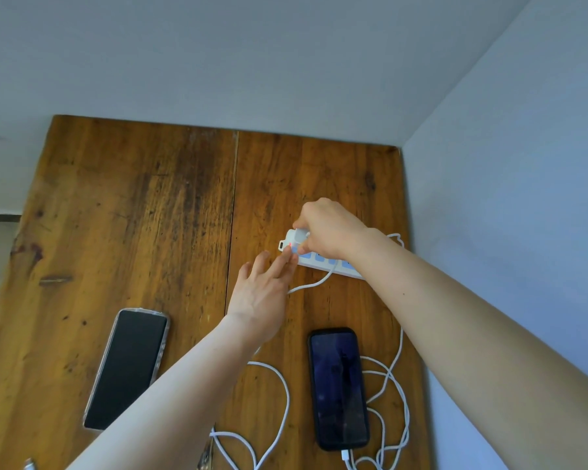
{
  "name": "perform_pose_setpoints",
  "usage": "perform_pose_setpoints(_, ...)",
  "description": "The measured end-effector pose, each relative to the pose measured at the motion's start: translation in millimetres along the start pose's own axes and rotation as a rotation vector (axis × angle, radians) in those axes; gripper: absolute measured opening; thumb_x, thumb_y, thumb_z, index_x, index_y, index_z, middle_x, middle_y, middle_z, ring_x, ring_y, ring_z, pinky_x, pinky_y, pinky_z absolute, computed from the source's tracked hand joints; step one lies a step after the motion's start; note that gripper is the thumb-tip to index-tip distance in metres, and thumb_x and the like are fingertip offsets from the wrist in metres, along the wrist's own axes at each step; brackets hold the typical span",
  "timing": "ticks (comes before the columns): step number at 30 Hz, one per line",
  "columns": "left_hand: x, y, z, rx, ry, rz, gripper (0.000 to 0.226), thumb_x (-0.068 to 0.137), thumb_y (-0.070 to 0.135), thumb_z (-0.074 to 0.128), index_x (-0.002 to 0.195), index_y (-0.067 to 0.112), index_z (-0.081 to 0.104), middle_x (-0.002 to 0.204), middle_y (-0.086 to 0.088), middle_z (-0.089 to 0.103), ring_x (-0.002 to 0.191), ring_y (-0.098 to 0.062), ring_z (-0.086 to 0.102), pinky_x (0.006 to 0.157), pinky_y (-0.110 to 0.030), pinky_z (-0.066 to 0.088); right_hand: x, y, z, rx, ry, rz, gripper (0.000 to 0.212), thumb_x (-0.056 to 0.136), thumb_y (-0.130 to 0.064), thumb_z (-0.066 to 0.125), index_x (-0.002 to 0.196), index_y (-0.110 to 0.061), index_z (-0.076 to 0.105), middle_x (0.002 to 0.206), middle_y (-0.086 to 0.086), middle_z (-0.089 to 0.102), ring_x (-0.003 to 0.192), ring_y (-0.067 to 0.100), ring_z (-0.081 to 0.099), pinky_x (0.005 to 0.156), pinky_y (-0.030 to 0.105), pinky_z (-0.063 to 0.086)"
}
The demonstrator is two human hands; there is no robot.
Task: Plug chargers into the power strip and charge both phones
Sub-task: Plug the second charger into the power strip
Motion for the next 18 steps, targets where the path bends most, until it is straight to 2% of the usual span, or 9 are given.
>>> perform_pose_setpoints(5,0.4,0.0,3.5,0.002,-0.031,0.001,0.091,0.083,0.006,0.050,0.152,0.019,-0.008,0.162,0.003,-0.007,0.146,-0.031,0.005,0.115,-0.046,0.019,-4.3,-1.8,4.7,-0.058,0.056,0.015,0.038,0.085,-0.019,0.071,0.120,-0.007,0.061,0.114,0.014,0.065,0.098,0.028,0.063,0.071,0.027,0.044)
perform_pose_setpoints(8,-6.4,1.2,6.6,-0.056,-0.057,-0.011,0.090,0.085,0.004,0.046,0.151,0.019,-0.012,0.161,0.004,-0.016,0.148,-0.029,-0.010,0.118,-0.044,0.010,-10.6,-6.2,8.3,-0.164,0.083,0.033,0.033,0.089,-0.015,0.065,0.121,-0.008,0.059,0.116,0.013,0.064,0.104,0.029,0.060,0.080,0.034,0.049)
perform_pose_setpoints(11,-26.4,-4.7,4.4,-0.136,0.004,-0.035,0.082,0.090,0.014,0.045,0.152,0.019,-0.008,0.162,0.000,-0.012,0.147,-0.025,-0.014,0.118,-0.039,0.004,-23.0,-19.5,9.4,-0.301,0.172,0.022,0.035,0.089,-0.020,0.064,0.122,-0.010,0.057,0.127,0.010,0.058,0.119,0.027,0.047,0.092,0.040,0.041)
perform_pose_setpoints(13,-46.5,-16.1,0.7,-0.144,0.092,-0.049,0.079,0.091,0.017,0.048,0.153,0.018,0.000,0.163,-0.003,-0.005,0.148,-0.025,-0.008,0.117,-0.036,0.007,-36.5,-33.6,7.7,-0.243,0.330,0.022,0.031,0.092,-0.019,0.057,0.122,-0.010,0.059,0.133,0.008,0.053,0.126,0.026,0.039,0.100,0.043,0.033)
perform_pose_setpoints(15,-70.1,-33.4,-0.4,-0.154,0.151,-0.078,0.076,0.090,0.015,0.050,0.153,0.017,0.008,0.163,-0.006,0.005,0.149,-0.026,0.002,0.117,-0.035,0.014,-53.9,-52.9,9.5,-0.088,0.463,0.018,0.029,0.093,-0.016,0.050,0.118,-0.009,0.063,0.130,0.008,0.056,0.123,0.025,0.041,0.101,0.043,0.032)
perform_pose_setpoints(18,-108.7,-68.4,4.3,-0.176,0.153,-0.156,0.071,0.090,0.014,0.050,0.152,0.015,0.016,0.161,-0.008,0.015,0.147,-0.029,0.013,0.116,-0.036,0.020,-78.0,-91.1,32.7,0.075,0.480,-0.012,0.028,0.093,-0.014,0.049,0.114,-0.009,0.065,0.121,0.007,0.061,0.117,0.022,0.045,0.098,0.041,0.037)
Point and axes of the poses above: each hand's wrist, its own x-axis towards the middle knuckle, its own z-axis out of the palm, y = z × x, the point moved 6 cm from there along x, towards the middle knuckle
